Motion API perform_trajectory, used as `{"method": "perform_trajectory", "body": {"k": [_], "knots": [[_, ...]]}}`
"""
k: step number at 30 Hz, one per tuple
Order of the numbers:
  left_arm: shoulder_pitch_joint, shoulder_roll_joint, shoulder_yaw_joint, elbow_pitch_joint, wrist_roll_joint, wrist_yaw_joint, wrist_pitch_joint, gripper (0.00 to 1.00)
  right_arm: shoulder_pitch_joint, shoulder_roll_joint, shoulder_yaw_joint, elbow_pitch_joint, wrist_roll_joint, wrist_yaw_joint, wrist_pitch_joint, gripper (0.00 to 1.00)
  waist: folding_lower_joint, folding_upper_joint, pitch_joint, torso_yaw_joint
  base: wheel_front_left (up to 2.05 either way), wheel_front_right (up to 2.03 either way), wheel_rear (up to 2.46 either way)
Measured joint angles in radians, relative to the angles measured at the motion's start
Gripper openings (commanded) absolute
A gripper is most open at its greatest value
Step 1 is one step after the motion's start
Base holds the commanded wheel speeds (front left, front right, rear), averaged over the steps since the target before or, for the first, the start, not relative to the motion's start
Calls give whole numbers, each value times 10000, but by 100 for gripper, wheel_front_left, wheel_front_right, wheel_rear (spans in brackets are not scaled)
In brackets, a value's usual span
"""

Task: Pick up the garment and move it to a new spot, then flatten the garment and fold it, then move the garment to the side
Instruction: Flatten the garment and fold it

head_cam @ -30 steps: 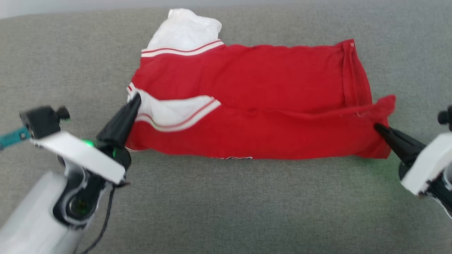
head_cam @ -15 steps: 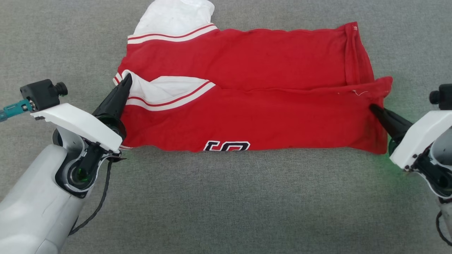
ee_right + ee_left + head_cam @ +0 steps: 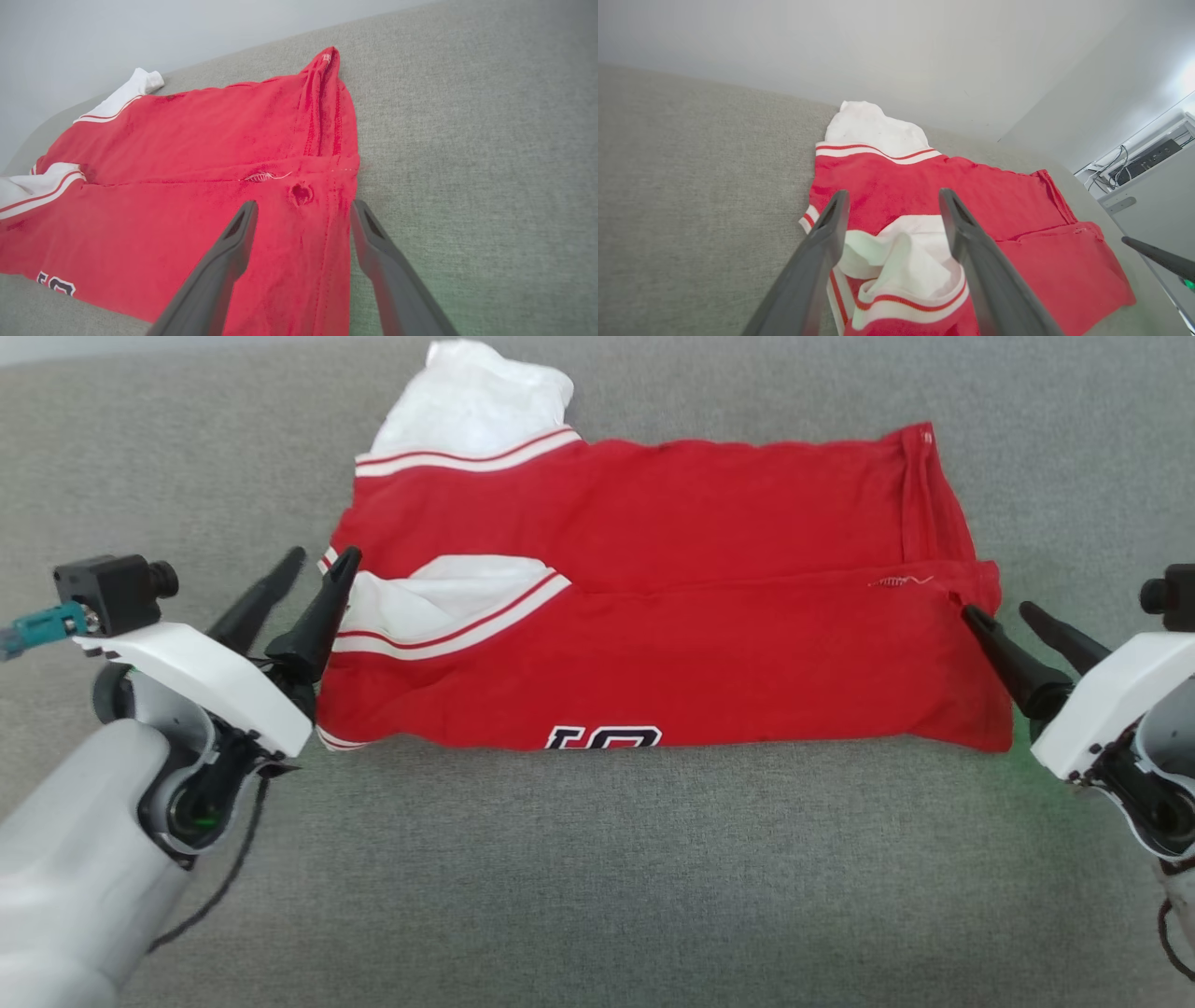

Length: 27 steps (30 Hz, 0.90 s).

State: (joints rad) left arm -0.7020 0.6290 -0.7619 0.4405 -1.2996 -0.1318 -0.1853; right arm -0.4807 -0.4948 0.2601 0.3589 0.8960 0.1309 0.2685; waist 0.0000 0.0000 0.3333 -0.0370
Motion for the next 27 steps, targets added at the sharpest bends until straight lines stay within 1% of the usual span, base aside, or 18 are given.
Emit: {"method": "perform_trajectory", "body": {"k": [5, 7, 11, 13, 15, 16, 20, 21, 23, 27], "knots": [[-398, 598, -593, -136, 617, 0, -79, 100, 159, -217, -13, -240, 36, 0, -245, 100, 0, 0, -331, 98, 0, 0, 0], [-529, 844, -846, -366, 704, 0, 205, 100, 214, -234, -13, -366, 35, 0, -270, 100, 0, 0, -446, 121, 0, 0, 0], [-691, 1423, -1523, -740, 966, 29, 1574, 100, 346, -267, 8, -671, -13, 0, -244, 100, 0, 0, -625, 146, 0, 0, 0], [-698, 1737, -1875, -955, 947, 186, 2623, 100, 426, -251, 48, -802, -88, 0, -159, 100, 0, 0, -675, 144, 0, 0, 0], [-680, 1987, -2115, -1250, 903, 339, 3398, 100, 430, -238, 50, -955, -167, 0, -132, 100, 0, 0, -679, 122, 0, 0, 0], [-640, 2171, -2194, -1595, 539, 506, 4002, 100, 451, -180, 44, -1049, -215, 0, -73, 100, 0, 0, -655, 95, 0, 0, 0], [-440, 2355, -2280, -1962, 349, 736, 4431, 100, 507, -111, -10, -1273, -270, 0, -12, 100, 0, 0, -517, 19, 0, 0, 0], [-379, 2334, -2265, -1956, 146, 803, 4525, 100, 507, -98, -17, -1317, -297, 0, 31, 100, 0, 0, -473, -4, 0, 0, 0], [-225, 2222, -2245, -1896, -238, 788, 4684, 100, 502, -84, -48, -1421, -343, 0, 44, 100, 0, 0, -377, -62, 0, 0, 0], [-90, 1979, -2339, -1231, -591, 700, 5020, 100, 421, -46, -69, -1618, -370, 0, 121, 100, 0, 0, -177, -214, 0, 0, 0]]}}
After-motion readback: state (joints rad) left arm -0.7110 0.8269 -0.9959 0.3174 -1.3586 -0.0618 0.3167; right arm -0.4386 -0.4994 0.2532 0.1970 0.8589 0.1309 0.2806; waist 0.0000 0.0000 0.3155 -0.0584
